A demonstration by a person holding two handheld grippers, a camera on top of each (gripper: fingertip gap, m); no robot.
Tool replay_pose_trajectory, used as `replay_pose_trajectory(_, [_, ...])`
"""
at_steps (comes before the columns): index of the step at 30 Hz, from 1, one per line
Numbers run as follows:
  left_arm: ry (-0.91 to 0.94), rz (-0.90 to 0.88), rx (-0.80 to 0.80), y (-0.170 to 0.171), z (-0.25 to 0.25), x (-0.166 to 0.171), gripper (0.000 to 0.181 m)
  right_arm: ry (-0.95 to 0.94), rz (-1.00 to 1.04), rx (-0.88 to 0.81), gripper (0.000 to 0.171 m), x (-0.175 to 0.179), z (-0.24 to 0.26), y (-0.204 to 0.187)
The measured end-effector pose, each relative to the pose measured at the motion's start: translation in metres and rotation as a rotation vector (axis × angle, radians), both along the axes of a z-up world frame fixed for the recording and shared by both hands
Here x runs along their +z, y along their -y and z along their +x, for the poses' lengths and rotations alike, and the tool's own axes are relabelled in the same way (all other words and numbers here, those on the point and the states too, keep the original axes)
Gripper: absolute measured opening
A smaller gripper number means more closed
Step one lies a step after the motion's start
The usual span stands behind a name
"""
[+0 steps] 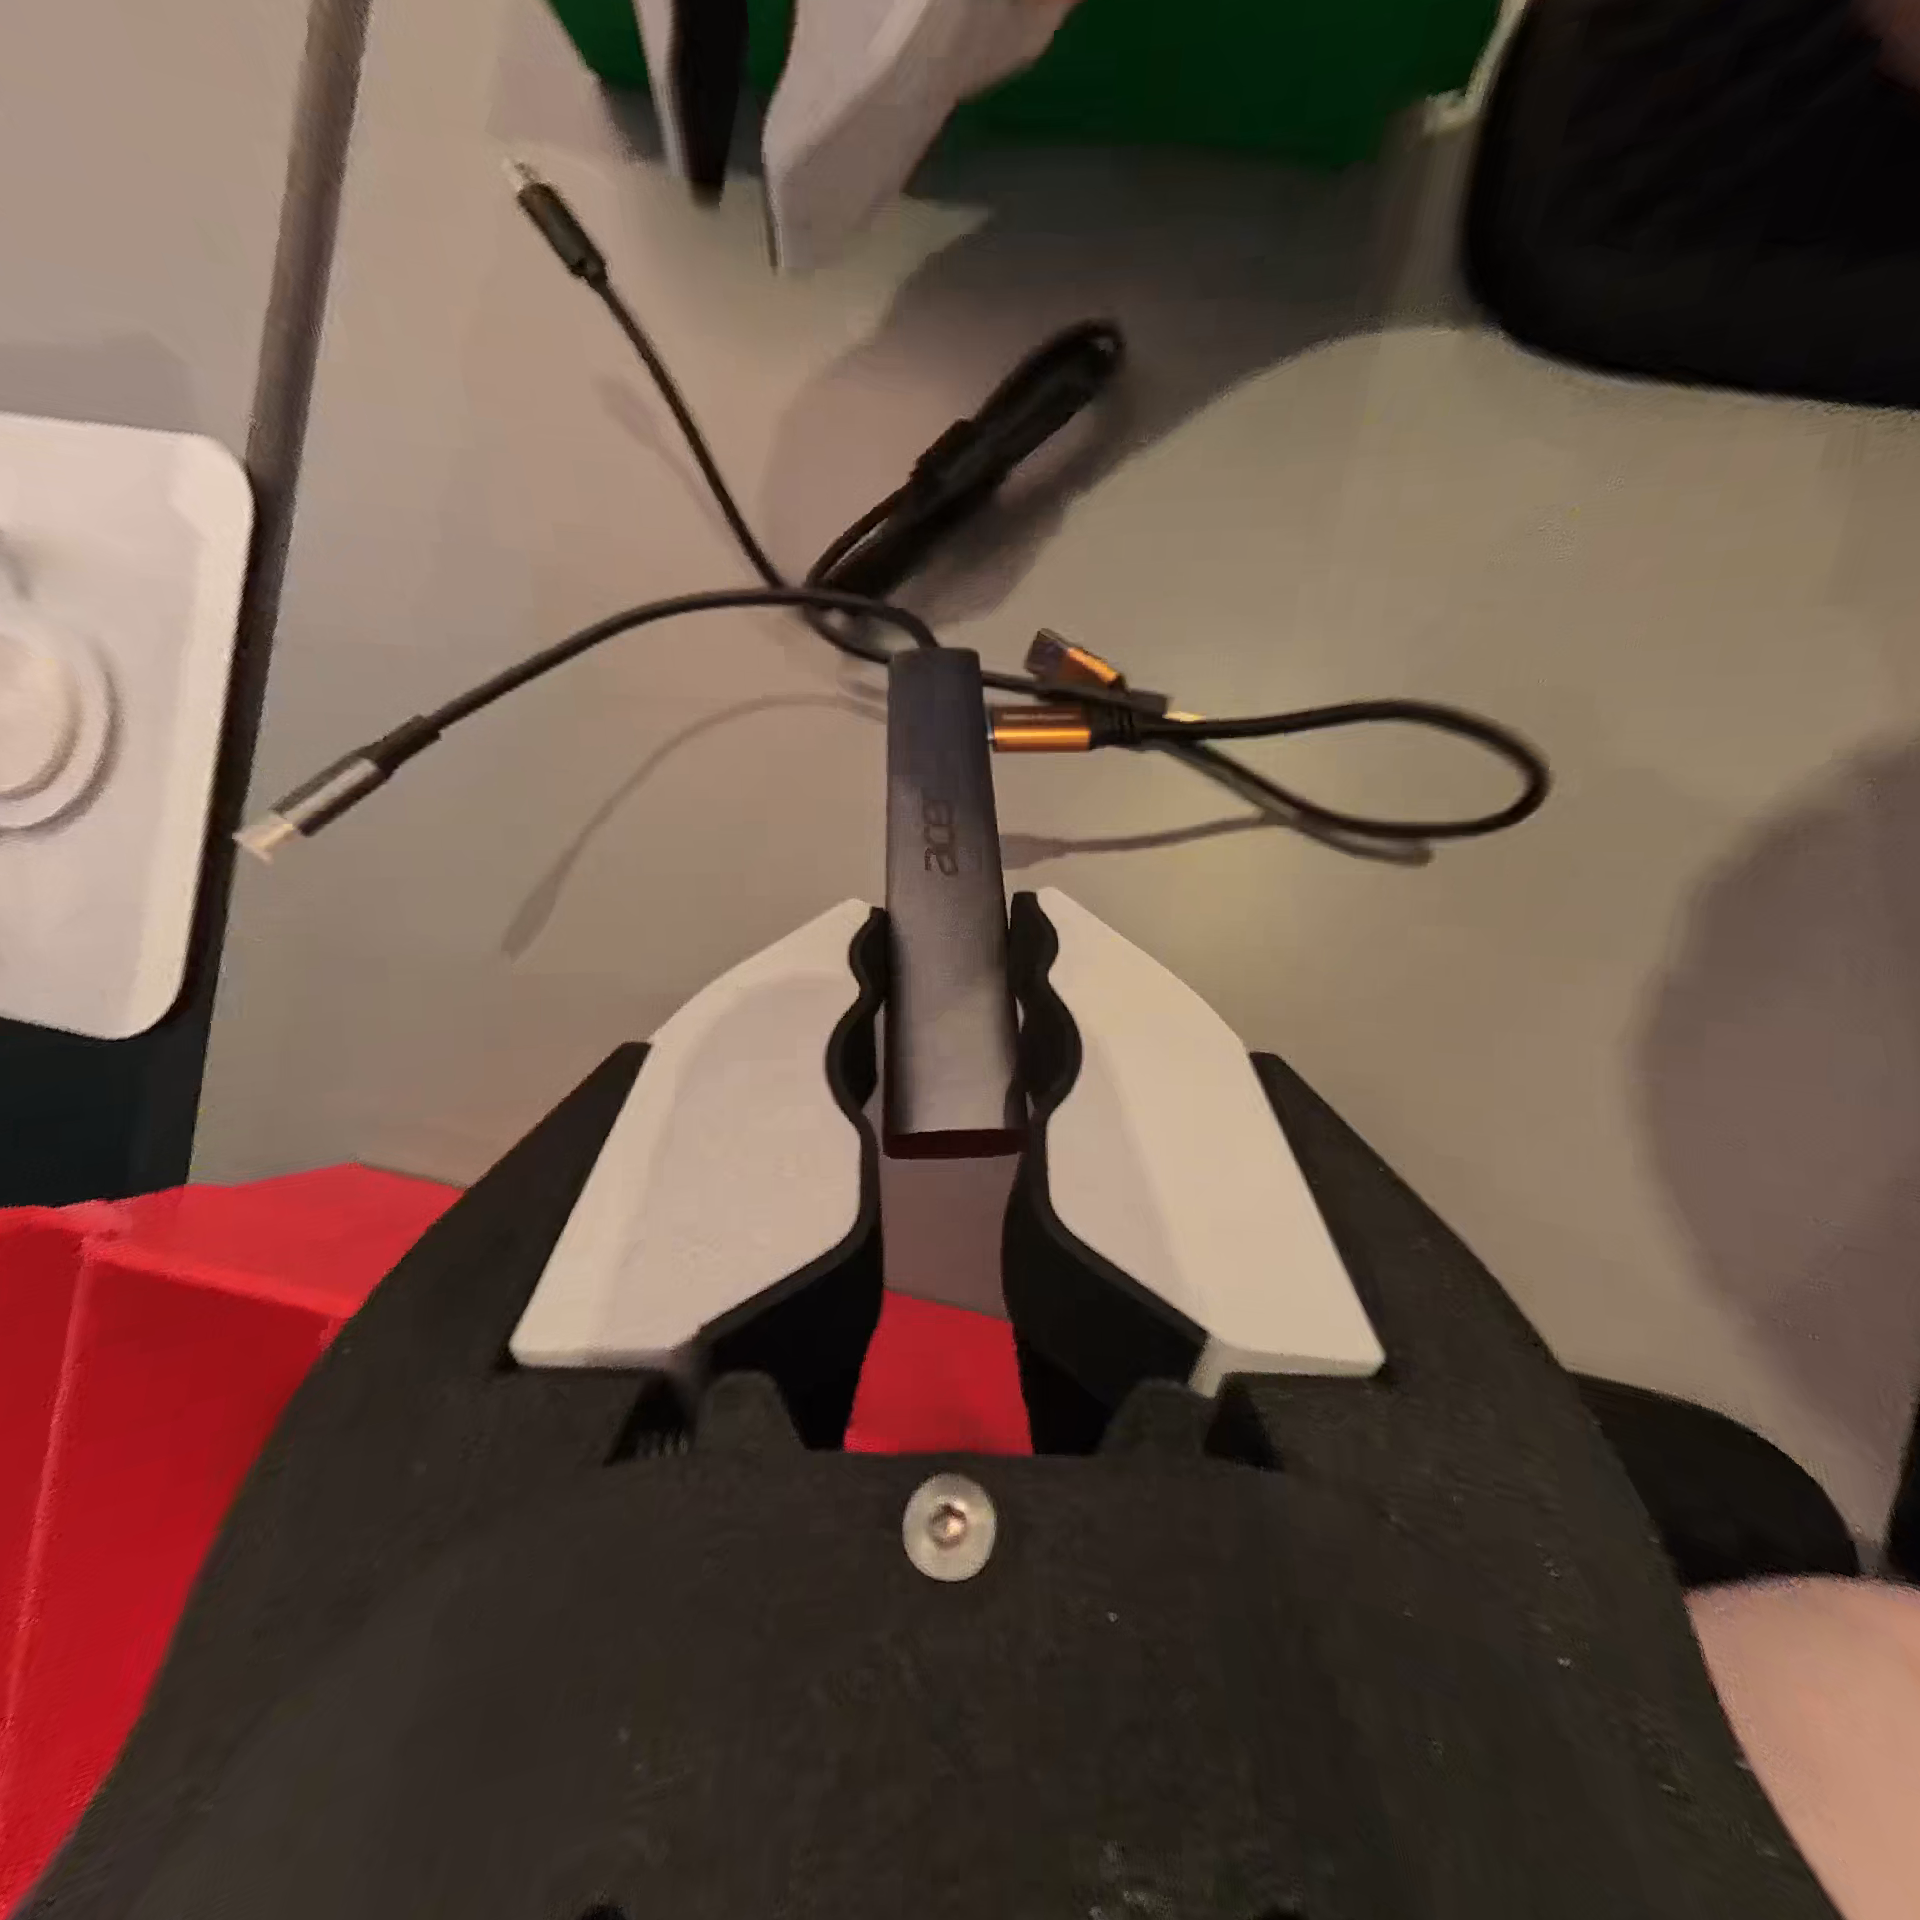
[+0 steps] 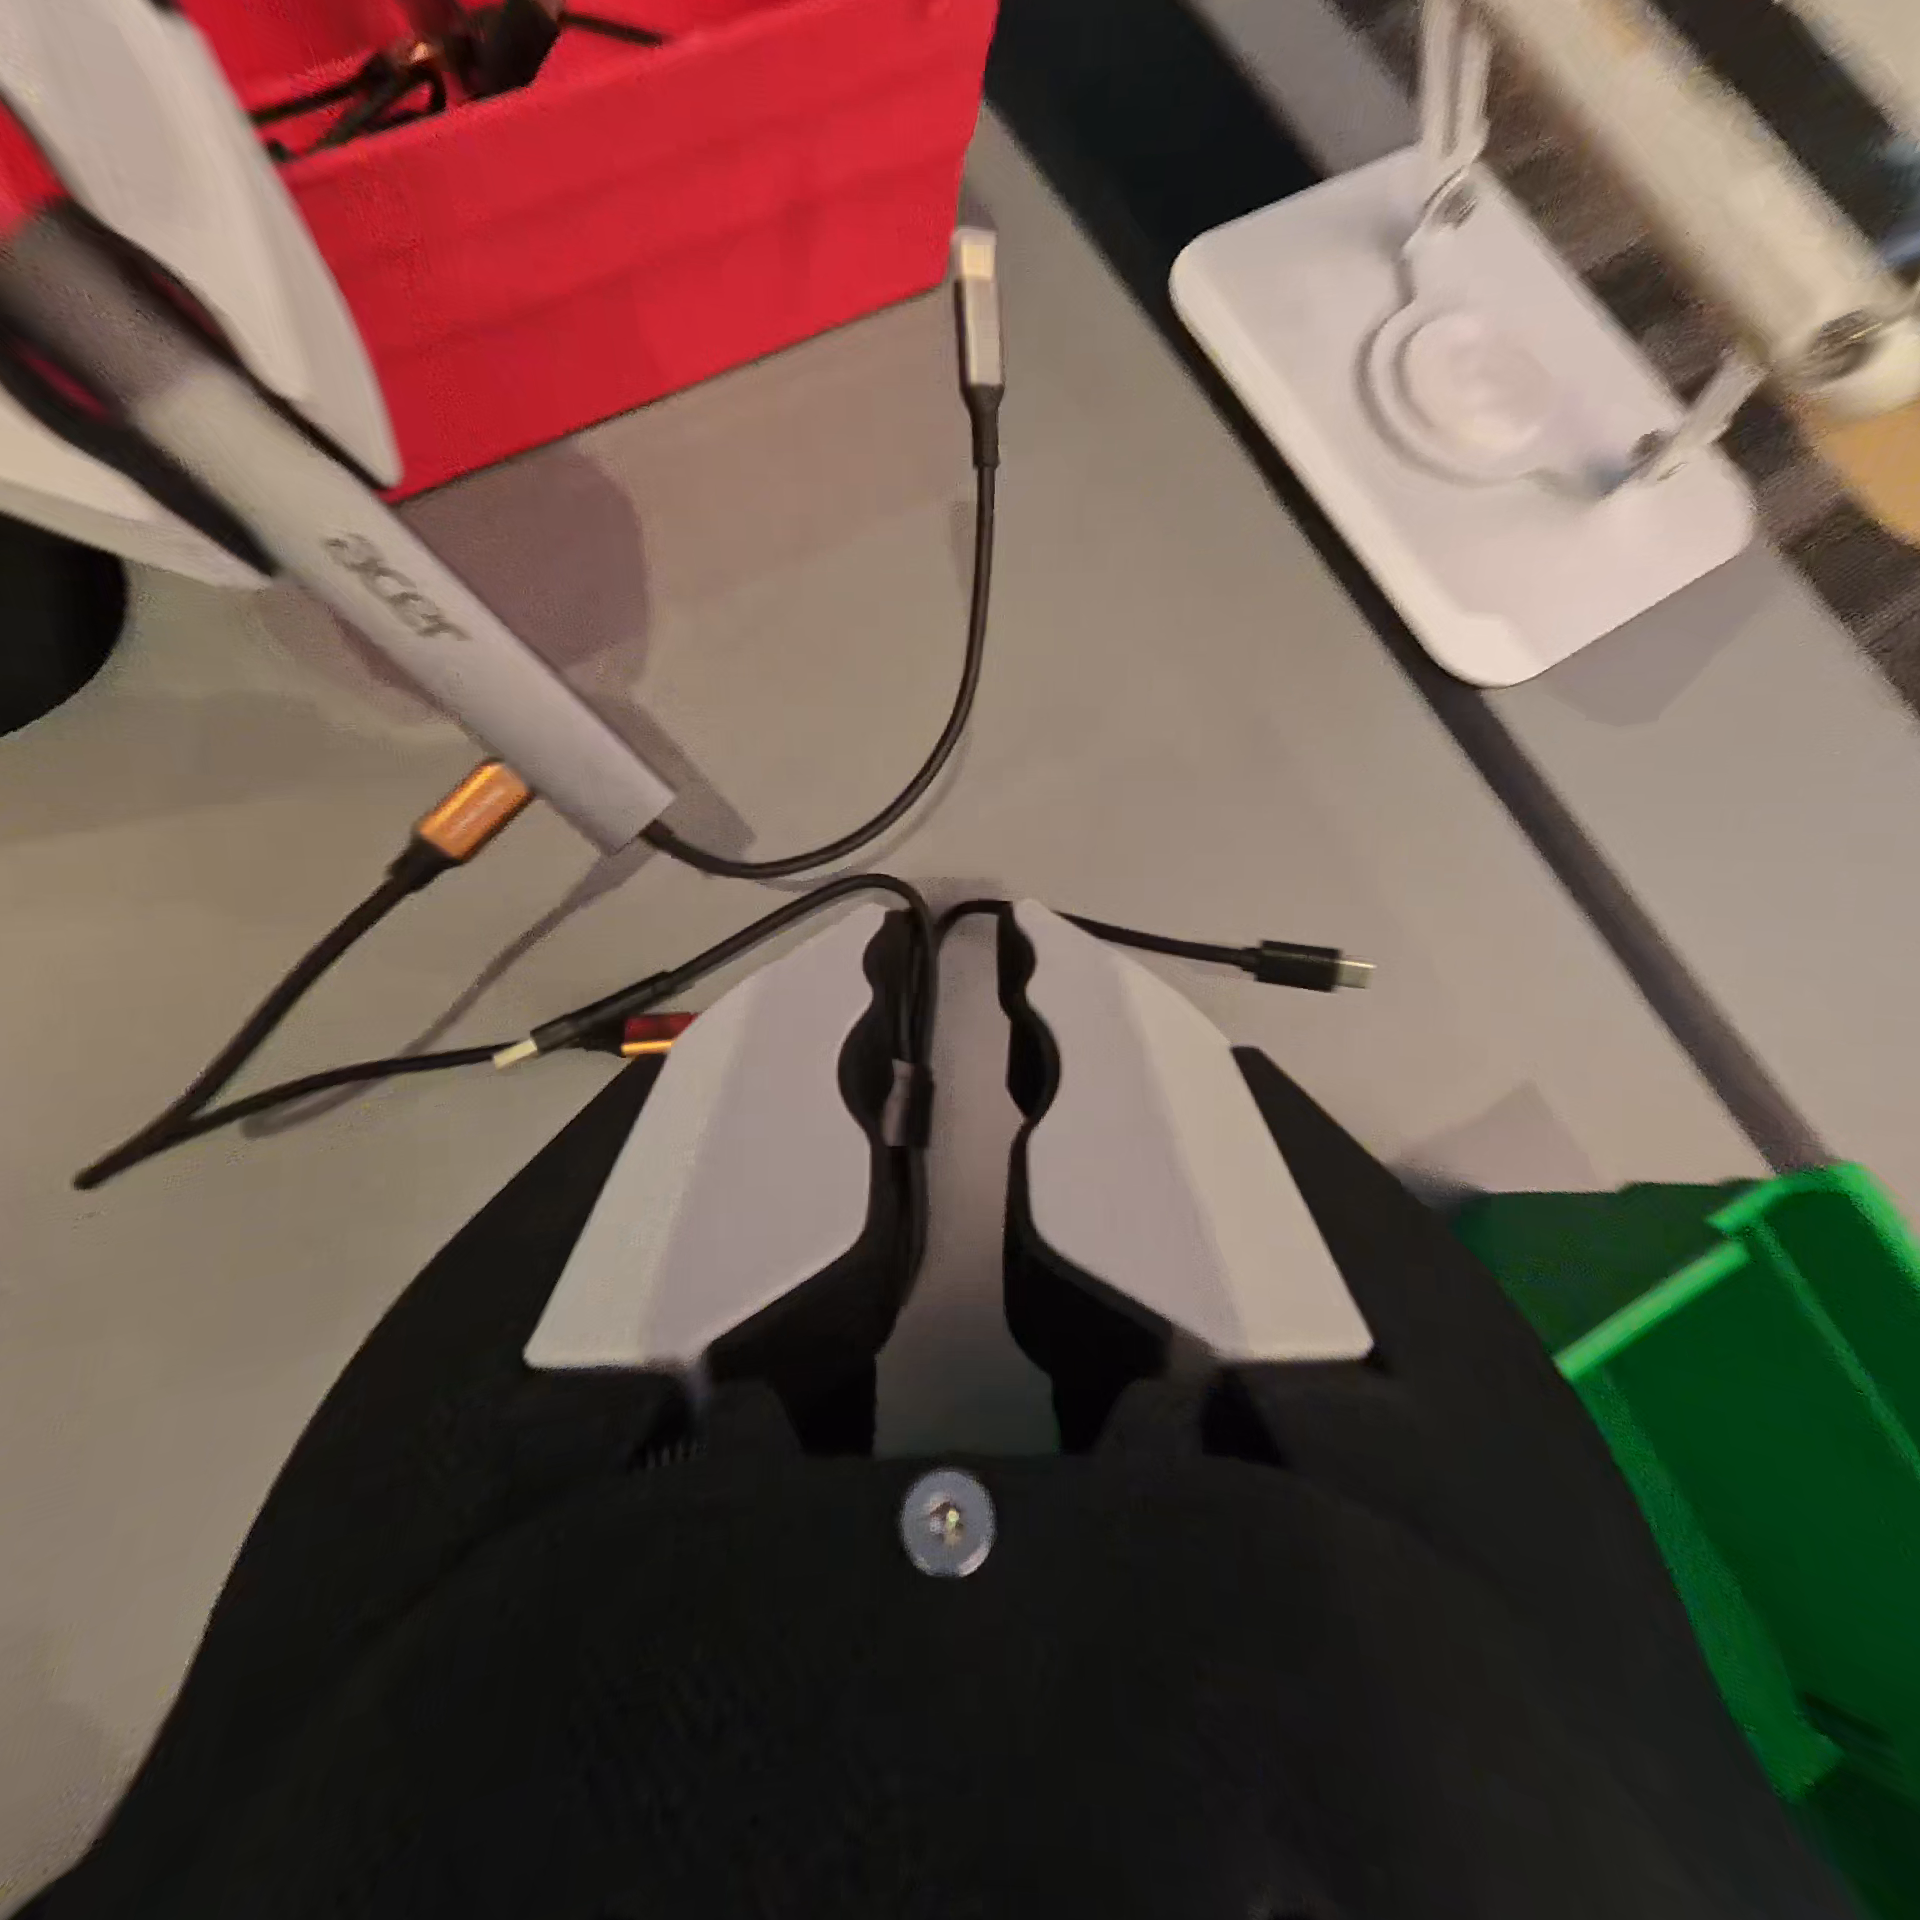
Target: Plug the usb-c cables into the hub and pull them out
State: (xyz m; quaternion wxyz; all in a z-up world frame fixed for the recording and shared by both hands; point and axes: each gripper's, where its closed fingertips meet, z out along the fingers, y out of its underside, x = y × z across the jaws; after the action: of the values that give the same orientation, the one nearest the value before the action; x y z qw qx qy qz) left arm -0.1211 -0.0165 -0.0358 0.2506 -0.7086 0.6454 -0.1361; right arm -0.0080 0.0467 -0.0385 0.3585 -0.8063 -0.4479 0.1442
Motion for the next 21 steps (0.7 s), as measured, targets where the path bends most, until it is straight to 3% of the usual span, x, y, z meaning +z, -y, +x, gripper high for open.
replay_pose_trajectory(6, [0.081, 0.035, 0.011, 0.013, -0.020, 0.034, 0.022, 0.161, 0.012, -0.107, 0.025, -0.037, -0.001, -0.020])
replay_pose_trajectory(16, [-0.037, 0.021, 0.055, 0.011, -0.035, 0.021, 0.022, 0.297, -0.147, -0.101, 0.036, -0.100, -0.007, -0.015])
replay_pose_trajectory(18, [-0.013, 0.029, 0.057, 0.010, -0.034, 0.025, 0.022, 0.317, -0.202, -0.088, 0.035, -0.112, -0.007, -0.010])
replay_pose_trajectory(21, [0.011, 0.046, 0.062, 0.008, -0.033, 0.029, 0.022, 0.302, -0.264, -0.059, 0.016, -0.120, -0.012, -0.005])
